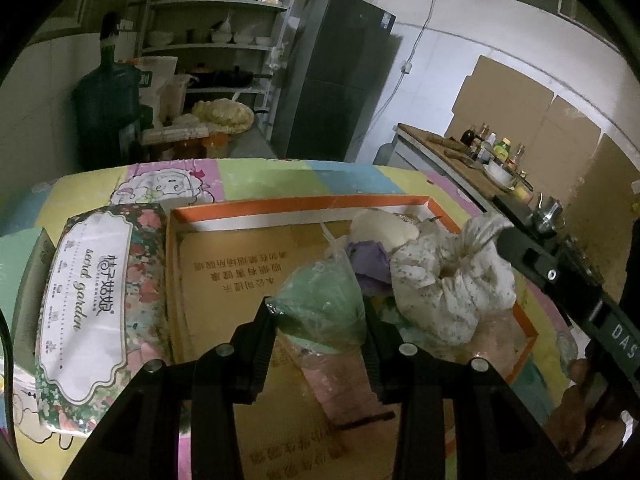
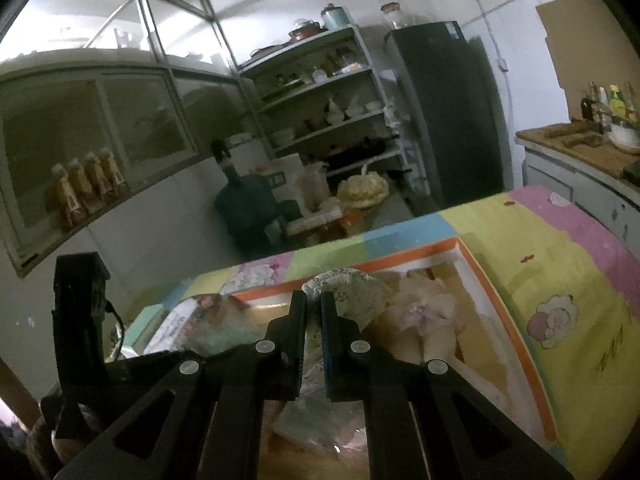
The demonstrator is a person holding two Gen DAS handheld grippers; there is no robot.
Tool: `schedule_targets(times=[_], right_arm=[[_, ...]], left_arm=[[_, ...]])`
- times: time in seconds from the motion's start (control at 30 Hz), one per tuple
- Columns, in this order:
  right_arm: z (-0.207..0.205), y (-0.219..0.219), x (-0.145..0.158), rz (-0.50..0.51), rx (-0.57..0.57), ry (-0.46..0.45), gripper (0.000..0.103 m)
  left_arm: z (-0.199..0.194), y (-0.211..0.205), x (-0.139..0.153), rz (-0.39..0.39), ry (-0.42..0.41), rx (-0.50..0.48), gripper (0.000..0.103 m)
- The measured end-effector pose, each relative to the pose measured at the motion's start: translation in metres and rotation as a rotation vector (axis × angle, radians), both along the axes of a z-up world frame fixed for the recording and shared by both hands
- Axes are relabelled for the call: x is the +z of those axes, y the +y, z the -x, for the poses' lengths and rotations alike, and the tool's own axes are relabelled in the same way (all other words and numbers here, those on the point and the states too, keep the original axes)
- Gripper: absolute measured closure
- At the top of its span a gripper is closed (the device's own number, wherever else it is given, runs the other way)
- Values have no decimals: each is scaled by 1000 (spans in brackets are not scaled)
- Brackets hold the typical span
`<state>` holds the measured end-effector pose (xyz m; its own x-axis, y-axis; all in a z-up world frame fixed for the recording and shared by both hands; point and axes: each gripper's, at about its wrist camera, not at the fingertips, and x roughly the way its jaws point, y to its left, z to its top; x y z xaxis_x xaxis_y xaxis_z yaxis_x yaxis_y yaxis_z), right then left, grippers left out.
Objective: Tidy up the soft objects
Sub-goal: 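Carry the held cloth bundle and green bag over the cardboard box, then lower the cloth and bag into the box and open both tools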
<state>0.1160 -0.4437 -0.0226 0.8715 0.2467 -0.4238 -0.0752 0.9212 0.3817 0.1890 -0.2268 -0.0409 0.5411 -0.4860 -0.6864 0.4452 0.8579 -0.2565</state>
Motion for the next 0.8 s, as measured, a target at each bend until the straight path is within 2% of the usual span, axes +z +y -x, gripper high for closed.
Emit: schedule_targets(times=[0.53,0.63,0.7,0.8], right_arm=[[4,-11,-21,-34,-10,44,93],[4,-12,-22,-34,-19,46,85],[6,-13,-22,-35,-30,44,69],[7,-14,-23,-39,-37,39,68]], left_arm=[[-5,-5,-7,-22,13,5,62],[-5,-4,-7,-19,3,6,62],[-4,-3,-6,-14,-2,6,62],[-3,-2,-3,-8,-8,7,57]])
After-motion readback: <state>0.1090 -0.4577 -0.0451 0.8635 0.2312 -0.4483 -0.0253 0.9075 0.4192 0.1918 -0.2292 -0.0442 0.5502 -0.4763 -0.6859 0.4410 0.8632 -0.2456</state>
